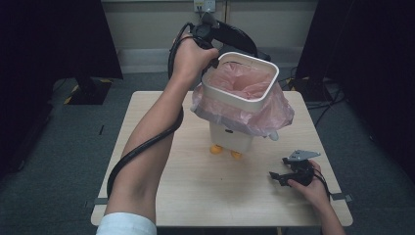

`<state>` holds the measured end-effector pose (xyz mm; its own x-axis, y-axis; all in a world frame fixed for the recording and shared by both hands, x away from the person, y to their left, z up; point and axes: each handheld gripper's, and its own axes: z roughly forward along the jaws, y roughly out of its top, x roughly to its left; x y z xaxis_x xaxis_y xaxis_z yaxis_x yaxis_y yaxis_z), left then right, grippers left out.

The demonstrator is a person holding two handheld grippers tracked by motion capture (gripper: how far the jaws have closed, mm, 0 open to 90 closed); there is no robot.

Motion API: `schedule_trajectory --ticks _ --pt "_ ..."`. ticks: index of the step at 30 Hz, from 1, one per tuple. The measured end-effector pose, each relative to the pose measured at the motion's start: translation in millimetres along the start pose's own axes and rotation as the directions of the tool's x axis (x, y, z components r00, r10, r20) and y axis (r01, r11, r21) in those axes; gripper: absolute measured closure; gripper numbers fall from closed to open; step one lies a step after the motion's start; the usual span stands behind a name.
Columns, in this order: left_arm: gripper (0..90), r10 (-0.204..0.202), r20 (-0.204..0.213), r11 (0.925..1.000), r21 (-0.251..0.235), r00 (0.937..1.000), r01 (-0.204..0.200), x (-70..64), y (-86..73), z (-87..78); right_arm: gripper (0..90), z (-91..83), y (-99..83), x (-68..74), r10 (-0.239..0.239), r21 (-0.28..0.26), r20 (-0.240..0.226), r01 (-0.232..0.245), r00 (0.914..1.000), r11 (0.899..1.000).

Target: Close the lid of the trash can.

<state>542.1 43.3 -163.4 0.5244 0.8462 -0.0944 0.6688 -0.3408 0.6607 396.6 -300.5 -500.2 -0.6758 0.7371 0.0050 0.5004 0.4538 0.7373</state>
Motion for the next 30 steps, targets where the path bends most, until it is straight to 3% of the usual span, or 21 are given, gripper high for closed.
schedule_trajectory --ticks 2,3,7,11,13,14,16,18,20,21,23,29,30 --pt "82.8 -0.025 0.021 0.9996 -0.012 0.9995 0.026 -1.0 0.3 0.8 15.4 0.0 0.0 0.1 0.001 0.000 0.000 -0.001 1.0000 1.000" --pt "82.8 -0.016 0.015 0.9998 -0.008 0.9998 0.016 -0.9 -0.2 2.4 15.1 0.0 0.0 0.0 0.001 0.000 -0.002 -0.001 1.0000 1.000" --pt "82.3 -0.043 0.031 0.9987 -0.027 0.9986 0.044 3.3 -3.4 7.9 15.2 0.1 0.0 0.1 -0.002 0.001 -0.001 0.002 1.0000 1.000" --pt "82.0 -0.017 0.025 0.9992 -0.036 0.9996 0.017 2.3 -3.2 6.6 15.2 0.1 0.0 0.0 -0.004 0.001 -0.001 0.004 1.0000 1.000" --pt "72.4 -0.003 0.027 0.9975 -0.070 0.9996 0.005 2.8 -3.1 6.9 15.1 0.1 0.1 0.0 -0.004 0.001 -0.001 0.004 1.0000 1.000" --pt "64.0 0.004 0.045 0.9968 -0.080 0.9990 0.000 3.7 -3.3 6.4 15.1 0.1 0.0 0.0 -0.004 0.001 -0.001 0.004 1.0000 1.000" --pt "57.2 0.023 0.083 0.9958 -0.090 0.9963 -0.016 5.7 -5.1 6.4 15.2 0.1 0.1 0.1 -0.003 0.001 -0.001 0.003 1.0000 1.000" --pt "49.3 0.071 0.049 0.9908 -0.119 0.9963 -0.065 7.0 -8.6 4.6 15.1 0.1 0.0 0.1 -0.003 0.001 -0.001 0.003 1.0000 1.000" --pt "44.7 0.077 0.050 0.9901 -0.122 0.9958 -0.070 10.0 -12.6 2.4 15.1 0.1 0.0 0.1 -0.003 0.001 -0.001 0.003 1.0000 1.000" --pt "45.4 0.090 0.046 0.9886 -0.126 0.9949 -0.083 11.8 -14.2 1.1 15.1 0.1 0.0 0.1 -0.003 0.001 -0.001 0.003 1.0000 1.000" --pt "53.3 0.075 0.041 0.9905 -0.118 0.9963 -0.070 16.0 -16.9 -0.4 15.1 0.1 0.1 0.1 -0.003 0.001 -0.001 0.003 1.0000 1.000" --pt "55.1 0.052 0.055 0.9893 -0.139 0.9971 -0.044 19.4 -11.4 7.5 15.2 0.0 -0.1 0.8 -0.002 0.001 0.001 0.002 1.0000 1.000" --pt "60.7 0.052 0.069 0.9900 -0.134 0.9963 -0.042 19.0 -9.5 9.7 15.2 -0.1 -0.1 0.9 -0.002 0.001 0.001 0.002 1.0000 1.000"
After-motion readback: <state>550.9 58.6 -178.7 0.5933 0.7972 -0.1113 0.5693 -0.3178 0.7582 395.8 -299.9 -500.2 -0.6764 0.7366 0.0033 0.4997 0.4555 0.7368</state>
